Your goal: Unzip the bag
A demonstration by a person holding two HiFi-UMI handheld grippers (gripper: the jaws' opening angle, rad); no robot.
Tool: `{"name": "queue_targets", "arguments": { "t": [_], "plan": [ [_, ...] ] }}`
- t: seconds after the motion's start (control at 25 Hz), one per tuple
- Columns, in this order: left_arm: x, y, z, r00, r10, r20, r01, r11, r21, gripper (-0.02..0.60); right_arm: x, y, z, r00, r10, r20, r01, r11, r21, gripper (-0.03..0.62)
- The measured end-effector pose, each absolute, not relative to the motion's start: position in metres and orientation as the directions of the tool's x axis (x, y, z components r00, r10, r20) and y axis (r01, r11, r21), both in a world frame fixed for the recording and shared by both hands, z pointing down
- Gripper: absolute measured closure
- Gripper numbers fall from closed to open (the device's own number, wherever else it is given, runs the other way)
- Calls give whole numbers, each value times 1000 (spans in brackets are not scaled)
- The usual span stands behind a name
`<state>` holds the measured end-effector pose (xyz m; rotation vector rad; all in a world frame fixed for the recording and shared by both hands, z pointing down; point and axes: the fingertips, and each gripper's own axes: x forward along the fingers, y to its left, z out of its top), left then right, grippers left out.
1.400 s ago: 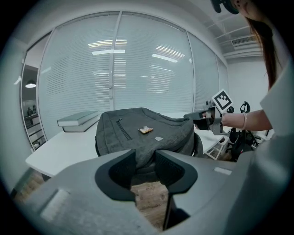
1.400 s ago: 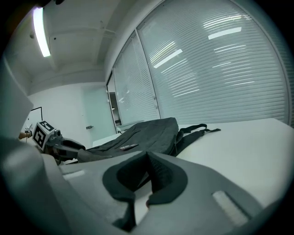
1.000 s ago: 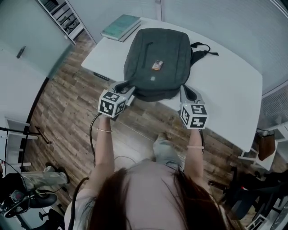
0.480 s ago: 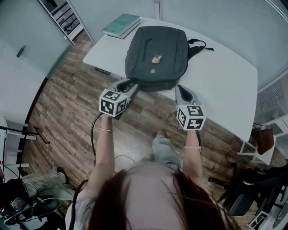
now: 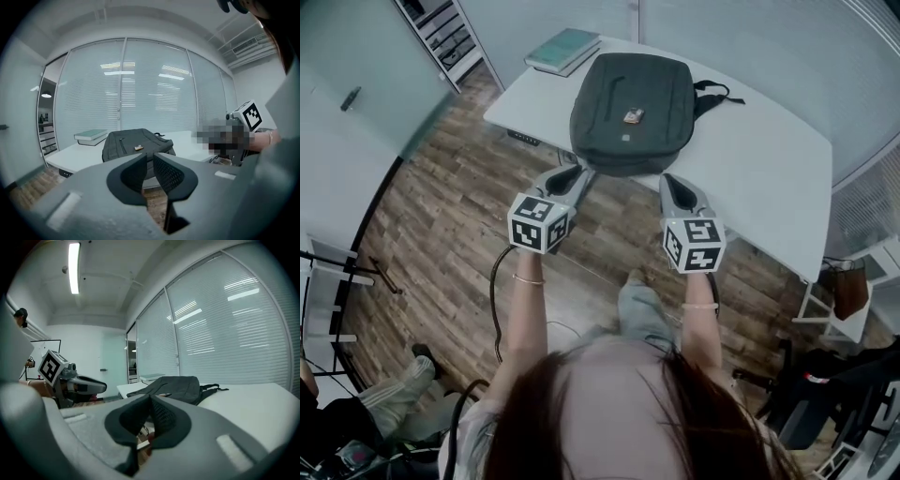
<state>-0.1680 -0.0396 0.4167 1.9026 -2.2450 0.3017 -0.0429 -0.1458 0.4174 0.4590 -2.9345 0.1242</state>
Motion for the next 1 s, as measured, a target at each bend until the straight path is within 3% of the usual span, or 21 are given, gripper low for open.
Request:
{"name": "queue_targets", "arguments": {
  "t": [1.0],
  "plan": [
    [-92,50,366,-190,-974,124,-982,187,-36,571,-1,-58,380,-934,-332,132,-320,942,104,591]
  ]
}}
